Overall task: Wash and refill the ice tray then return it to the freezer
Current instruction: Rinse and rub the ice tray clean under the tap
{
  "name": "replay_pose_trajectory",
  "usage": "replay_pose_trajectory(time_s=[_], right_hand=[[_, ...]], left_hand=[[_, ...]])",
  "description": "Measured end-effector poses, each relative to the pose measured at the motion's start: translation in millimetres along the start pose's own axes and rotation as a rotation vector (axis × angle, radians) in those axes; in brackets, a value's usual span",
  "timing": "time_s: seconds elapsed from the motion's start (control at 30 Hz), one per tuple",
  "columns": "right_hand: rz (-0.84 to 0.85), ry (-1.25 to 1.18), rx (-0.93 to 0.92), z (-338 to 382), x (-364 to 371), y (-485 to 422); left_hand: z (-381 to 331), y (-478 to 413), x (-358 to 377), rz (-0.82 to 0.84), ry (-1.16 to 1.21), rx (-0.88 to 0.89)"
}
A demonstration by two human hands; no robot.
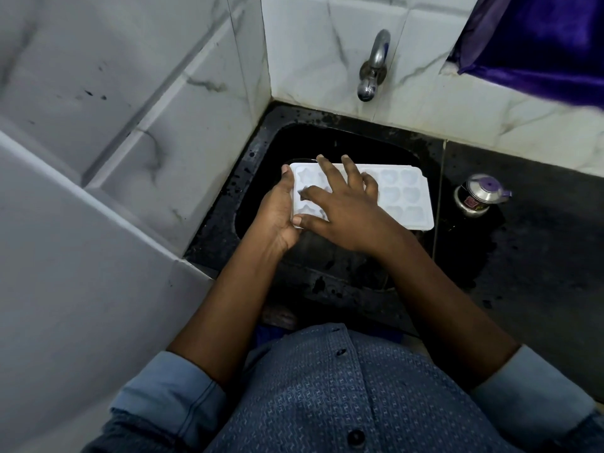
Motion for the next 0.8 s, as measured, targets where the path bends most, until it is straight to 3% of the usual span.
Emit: replay_pose_trajectory(time_s=[0.2,0.4,0.63,0.8], right_hand=[[-0.093,-0.047,-0.009,-1,-8,5],[-0.022,-0.014,-0.013,-2,4,6],[-0.106,-0.058,-0.013,-2,-5,9],[-0.032,0.023,-0.024,0,8,7]], left_hand=[[2,-1,-2,-0.010,-0.011,0.018],[4,3,-1,-0.010,-0.009,0.018],[5,4,0,0.018,-0.002,0.009],[5,0,-3,0.032,-0.011,-0.003]])
Point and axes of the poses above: each hand's wrist, its own y-axis away from the middle knuckle, its own x-axis out of the palm, z = x × y, the point moved 7 cm from there along -y, towards the middle knuckle, and after that the axes turned 10 degrees about y, right-handed, at the moved point
